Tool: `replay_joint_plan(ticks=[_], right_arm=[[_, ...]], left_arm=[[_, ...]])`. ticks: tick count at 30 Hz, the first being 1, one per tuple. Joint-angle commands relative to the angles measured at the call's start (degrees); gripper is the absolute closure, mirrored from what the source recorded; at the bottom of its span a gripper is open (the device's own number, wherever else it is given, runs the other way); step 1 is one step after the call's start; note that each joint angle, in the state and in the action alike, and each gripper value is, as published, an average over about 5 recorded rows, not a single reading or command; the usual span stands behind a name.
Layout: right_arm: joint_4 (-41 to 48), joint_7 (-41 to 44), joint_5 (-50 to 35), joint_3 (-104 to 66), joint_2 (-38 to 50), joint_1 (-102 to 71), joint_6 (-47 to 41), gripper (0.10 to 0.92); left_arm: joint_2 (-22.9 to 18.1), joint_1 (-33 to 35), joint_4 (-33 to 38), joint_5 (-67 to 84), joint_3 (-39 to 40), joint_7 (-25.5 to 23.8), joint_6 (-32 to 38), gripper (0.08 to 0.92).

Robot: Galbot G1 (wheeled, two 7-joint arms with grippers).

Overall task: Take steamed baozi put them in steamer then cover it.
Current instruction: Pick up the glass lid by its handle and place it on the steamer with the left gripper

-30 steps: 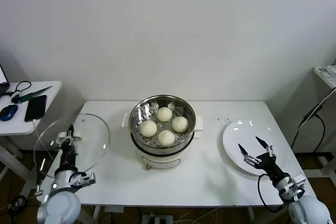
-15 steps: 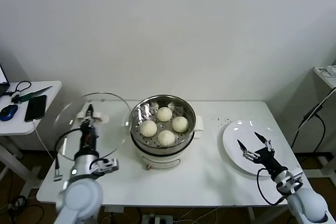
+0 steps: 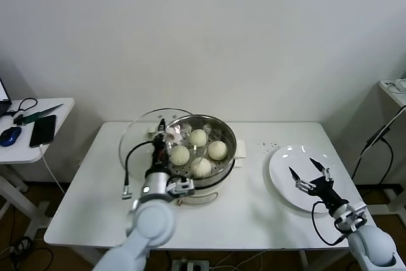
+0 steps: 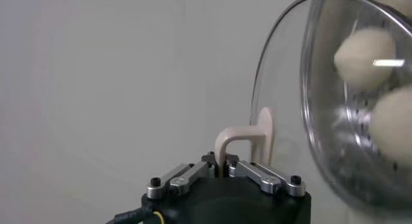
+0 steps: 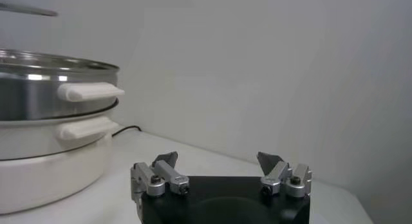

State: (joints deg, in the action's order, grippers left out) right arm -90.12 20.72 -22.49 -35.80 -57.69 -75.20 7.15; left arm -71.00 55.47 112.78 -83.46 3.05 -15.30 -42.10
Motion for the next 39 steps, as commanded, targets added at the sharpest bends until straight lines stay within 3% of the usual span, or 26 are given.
replay_joint_plan(ticks=[1,9,39], right_arm=[[0.6,0.3,0.2,-0.7,0.0,0.0,0.4,0.203],[0.8,0.6,0.5,-1.5,-0.1,-0.7,0.8,0.203],[1.5,1.7,2.3,-1.6,-0.5,-0.7,1.5,0.203]], left_arm=[[-10.4,-9.6,-12.9,-4.1,8.9,-2.9,-2.9,0.850],[-13.7,-10.1,-17.6,-2.9,7.4,-1.4,-2.9,0.850],[-13.3,-8.6,-19.1,-2.2,5.0,-0.9,-2.9,0.850]])
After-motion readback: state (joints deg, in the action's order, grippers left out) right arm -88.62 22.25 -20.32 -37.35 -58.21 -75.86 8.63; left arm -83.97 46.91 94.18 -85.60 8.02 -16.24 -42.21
